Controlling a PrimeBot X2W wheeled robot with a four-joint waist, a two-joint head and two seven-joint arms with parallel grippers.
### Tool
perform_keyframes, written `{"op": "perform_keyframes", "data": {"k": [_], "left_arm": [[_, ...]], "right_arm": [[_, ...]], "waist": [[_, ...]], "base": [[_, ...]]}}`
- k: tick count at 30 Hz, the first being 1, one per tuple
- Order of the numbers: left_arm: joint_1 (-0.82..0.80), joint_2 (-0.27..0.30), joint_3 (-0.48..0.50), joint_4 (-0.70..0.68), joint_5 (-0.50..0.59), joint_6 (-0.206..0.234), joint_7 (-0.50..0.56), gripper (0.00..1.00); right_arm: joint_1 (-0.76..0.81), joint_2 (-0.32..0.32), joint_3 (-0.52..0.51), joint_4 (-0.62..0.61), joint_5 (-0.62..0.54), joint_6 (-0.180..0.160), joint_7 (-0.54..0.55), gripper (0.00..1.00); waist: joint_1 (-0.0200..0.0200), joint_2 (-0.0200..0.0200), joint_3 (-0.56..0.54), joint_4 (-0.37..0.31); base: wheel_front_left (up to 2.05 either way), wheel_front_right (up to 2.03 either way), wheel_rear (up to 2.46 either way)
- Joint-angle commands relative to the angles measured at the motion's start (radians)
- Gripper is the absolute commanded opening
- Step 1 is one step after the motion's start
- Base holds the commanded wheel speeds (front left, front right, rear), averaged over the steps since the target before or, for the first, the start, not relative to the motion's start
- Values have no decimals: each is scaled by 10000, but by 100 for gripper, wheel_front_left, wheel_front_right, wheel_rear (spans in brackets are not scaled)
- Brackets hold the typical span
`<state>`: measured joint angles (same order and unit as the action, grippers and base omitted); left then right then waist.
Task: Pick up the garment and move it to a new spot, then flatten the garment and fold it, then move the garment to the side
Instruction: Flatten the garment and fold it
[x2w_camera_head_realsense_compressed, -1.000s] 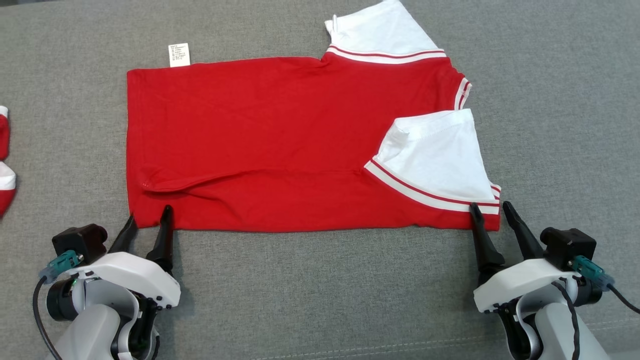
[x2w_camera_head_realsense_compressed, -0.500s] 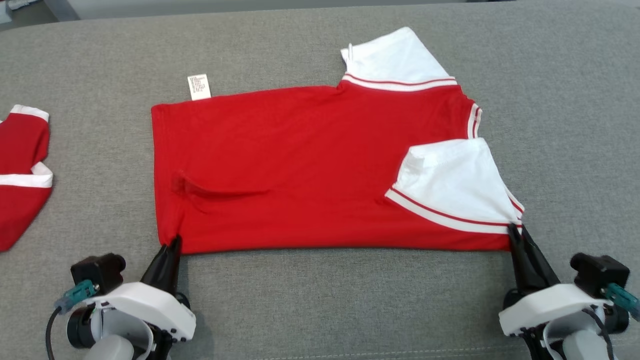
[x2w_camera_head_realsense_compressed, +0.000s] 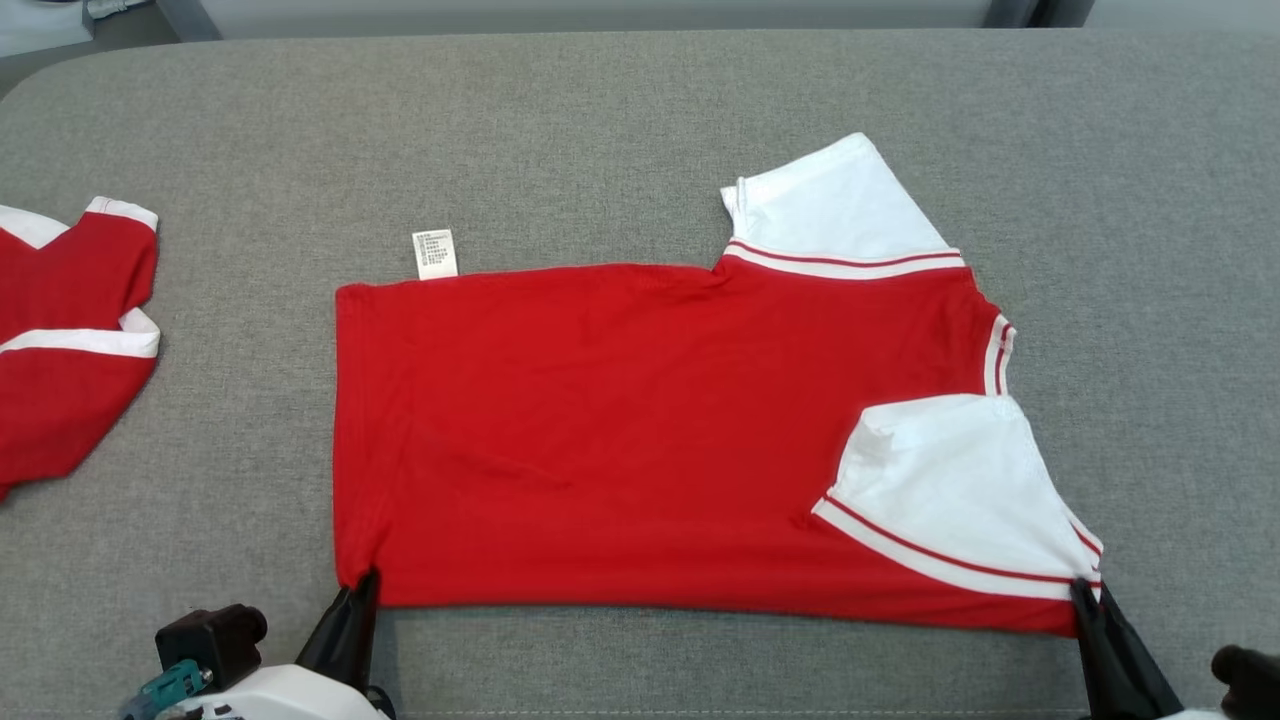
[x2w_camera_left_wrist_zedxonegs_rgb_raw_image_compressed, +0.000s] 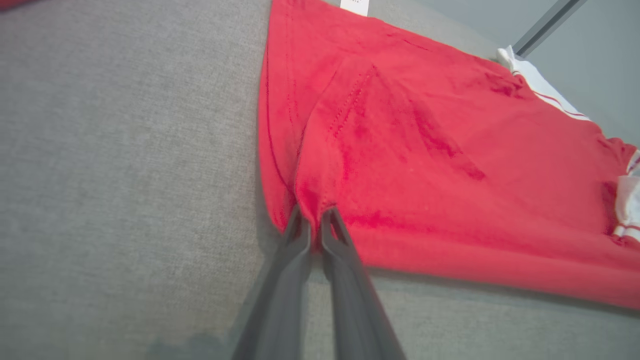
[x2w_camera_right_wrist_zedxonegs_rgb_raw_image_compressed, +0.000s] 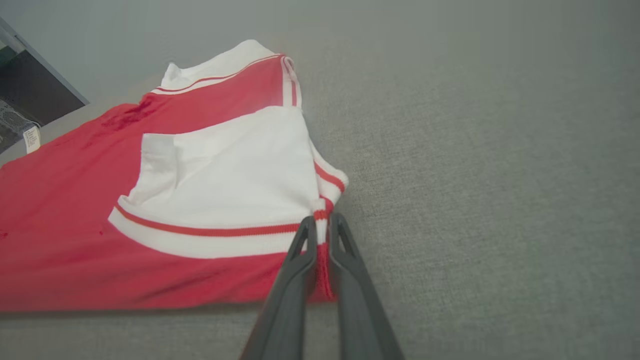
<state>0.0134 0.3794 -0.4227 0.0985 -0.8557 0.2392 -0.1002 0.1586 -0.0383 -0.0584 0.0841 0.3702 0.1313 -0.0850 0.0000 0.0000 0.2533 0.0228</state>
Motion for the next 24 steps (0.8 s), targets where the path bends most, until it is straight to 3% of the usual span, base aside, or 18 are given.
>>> {"op": "perform_keyframes", "data": {"k": [1, 7, 8, 9, 10, 11, 17, 24], "left_arm": [[-84, 345, 391, -239, -55, 107, -35, 0], [11, 409, 279, -136, -30, 245, 171, 0], [3, 435, 255, -83, 18, 295, 197, 0], [-11, 432, 240, -47, 38, 319, 201, 2], [-23, 421, 236, -6, 66, 368, 188, 45], [-37, 403, 227, 23, 110, 423, 153, 100], [29, 288, 381, -14, 291, 800, -275, 100], [-229, 634, 381, -734, 1214, 1381, -819, 100]], "right_arm": [[96, -168, 104, -325, 4, -6, 17, 0], [167, -126, 275, -336, 67, -6, 30, 0], [131, -125, 289, -284, 144, -6, -25, 21], [104, -124, 301, -223, 179, -6, -62, 70], [78, -123, 278, -172, 167, -6, -133, 100], [65, -123, 255, -119, 166, -6, -178, 100], [27, -122, -209, -103, -78, -6, -559, 100], [-377, -121, -633, -699, -930, -6, -842, 100]], "waist": [[0, 0, 12, 0], [0, 0, -34, -54], [0, 0, -54, -54], [0, 0, -78, -44], [0, 0, -107, -28], [0, 0, -139, -7], [0, 0, -376, 124], [0, 0, -848, 244]], "base": [[0, 0, 0], [0, 0, 0], [0, 0, 0], [0, 0, 0], [0, 0, 0], [0, 0, 0], [0, 0, 0], [0, 0, 0]]}}
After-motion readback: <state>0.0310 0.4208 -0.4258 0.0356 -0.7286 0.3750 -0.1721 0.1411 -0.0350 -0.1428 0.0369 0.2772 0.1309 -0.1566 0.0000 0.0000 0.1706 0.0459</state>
